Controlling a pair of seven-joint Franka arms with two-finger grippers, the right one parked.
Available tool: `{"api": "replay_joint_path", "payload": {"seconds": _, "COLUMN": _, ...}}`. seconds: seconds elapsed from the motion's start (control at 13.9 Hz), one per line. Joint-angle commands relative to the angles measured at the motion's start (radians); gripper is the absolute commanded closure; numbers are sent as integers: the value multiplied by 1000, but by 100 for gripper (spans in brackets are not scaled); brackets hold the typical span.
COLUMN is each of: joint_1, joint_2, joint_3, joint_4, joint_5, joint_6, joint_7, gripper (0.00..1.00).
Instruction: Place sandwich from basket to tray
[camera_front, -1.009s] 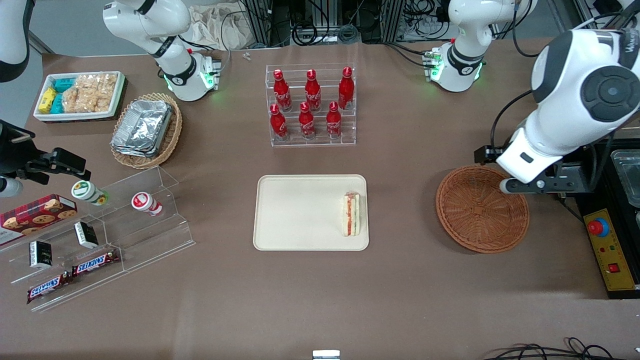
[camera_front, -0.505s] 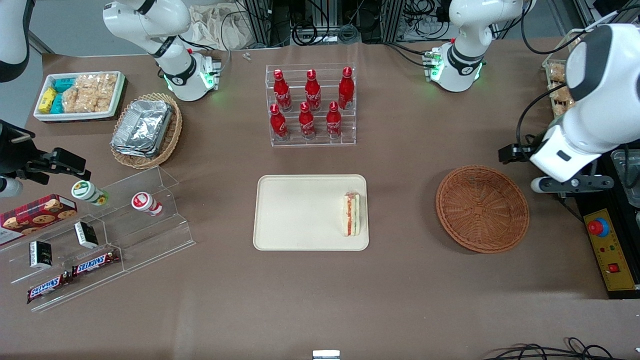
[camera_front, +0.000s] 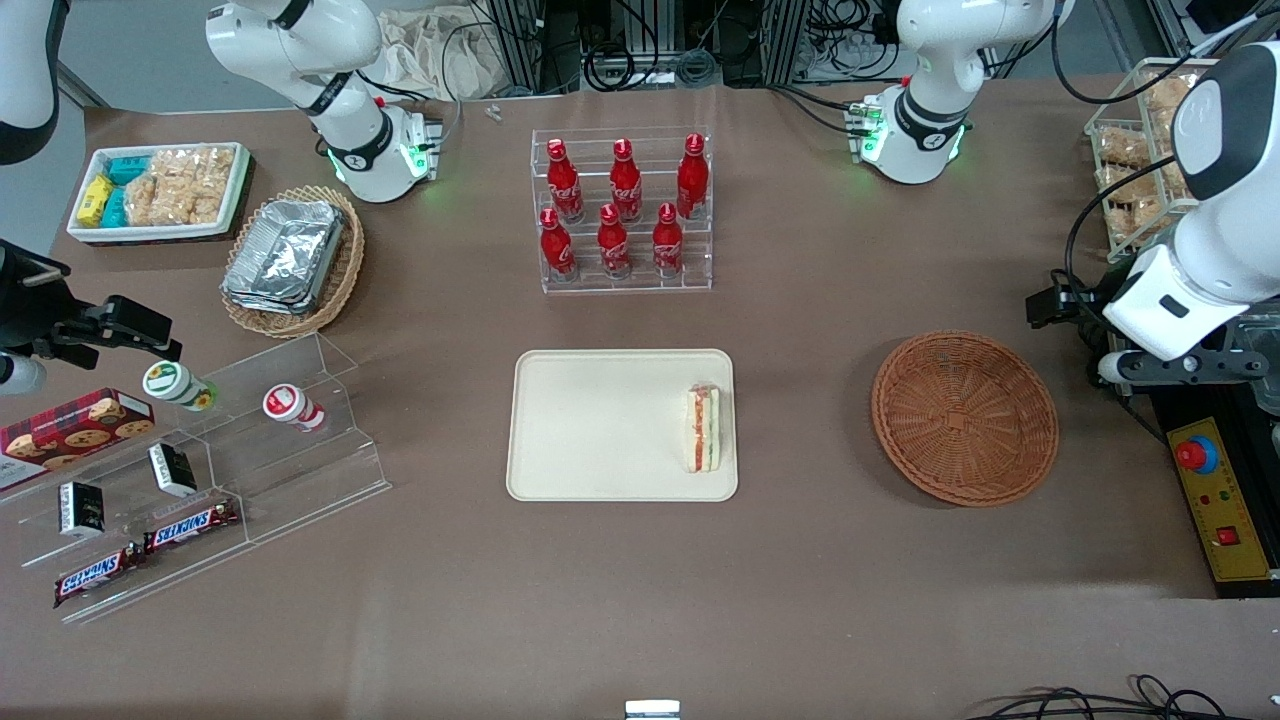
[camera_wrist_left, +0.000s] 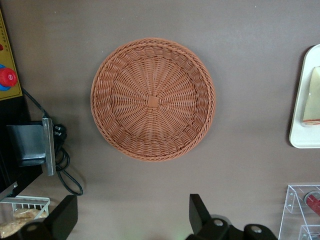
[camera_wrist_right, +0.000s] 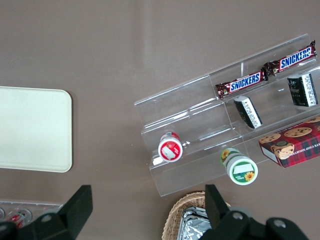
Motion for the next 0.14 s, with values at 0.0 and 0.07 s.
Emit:
{"api": "replay_joint_path", "payload": {"seconds": 0.0, "joint_1": -18, "joint_2": 20, "joint_3": 14, "joint_4": 41, "joint_5": -7, "joint_6": -4, "joint_7": 16, "gripper": 0}}
{"api": "replay_joint_path", "payload": {"seconds": 0.07, "joint_1": -18, "joint_2": 29, "joint_3": 1, "joint_4": 47, "joint_5": -6, "joint_6": -5, "joint_7": 13, "gripper": 0}}
